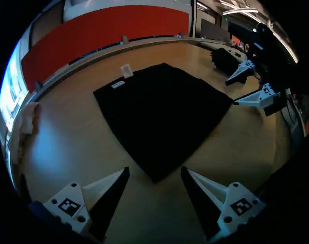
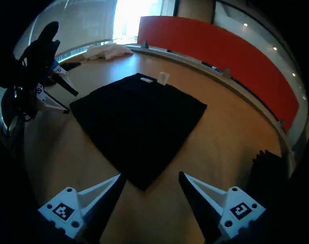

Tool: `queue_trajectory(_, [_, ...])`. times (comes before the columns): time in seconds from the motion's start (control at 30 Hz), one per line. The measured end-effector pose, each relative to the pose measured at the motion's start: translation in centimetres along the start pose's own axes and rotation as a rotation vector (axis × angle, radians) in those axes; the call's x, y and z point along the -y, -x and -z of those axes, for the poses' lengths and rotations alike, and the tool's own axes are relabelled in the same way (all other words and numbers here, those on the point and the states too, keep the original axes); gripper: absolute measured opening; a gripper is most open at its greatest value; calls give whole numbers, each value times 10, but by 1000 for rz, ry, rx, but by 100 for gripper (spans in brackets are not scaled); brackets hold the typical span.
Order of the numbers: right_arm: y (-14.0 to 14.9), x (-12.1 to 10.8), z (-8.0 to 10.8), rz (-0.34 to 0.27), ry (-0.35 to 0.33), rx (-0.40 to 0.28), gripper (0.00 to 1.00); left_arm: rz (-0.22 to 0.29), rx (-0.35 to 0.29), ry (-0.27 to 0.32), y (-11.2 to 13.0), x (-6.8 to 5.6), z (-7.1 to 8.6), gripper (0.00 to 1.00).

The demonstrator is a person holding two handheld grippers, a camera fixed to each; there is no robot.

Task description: Fold towel

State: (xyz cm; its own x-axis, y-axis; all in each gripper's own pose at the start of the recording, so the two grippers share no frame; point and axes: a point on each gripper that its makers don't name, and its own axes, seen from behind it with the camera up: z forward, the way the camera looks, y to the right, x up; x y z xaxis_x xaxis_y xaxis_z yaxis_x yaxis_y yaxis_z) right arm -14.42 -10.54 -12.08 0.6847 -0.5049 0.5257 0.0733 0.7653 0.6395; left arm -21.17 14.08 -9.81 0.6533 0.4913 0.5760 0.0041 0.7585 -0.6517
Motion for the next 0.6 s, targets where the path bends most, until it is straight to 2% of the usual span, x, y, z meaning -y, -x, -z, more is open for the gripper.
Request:
queue_trajectory(0.17, [5, 2, -1, 7, -8, 14, 98, 0, 19, 10, 5, -4, -3, 93])
queue_trajectory(0.37, [8, 3, -3, -4, -18, 21, 86, 6, 30, 7, 5, -3, -4, 92])
queue_trajectory(0.5, [8, 4, -4, -19, -25, 17, 77, 9, 34, 2, 5, -3, -4, 83])
queue_trajectory(0.6, [8, 4, -3, -19, -29, 13, 75, 13, 36, -3, 6, -4, -3, 75])
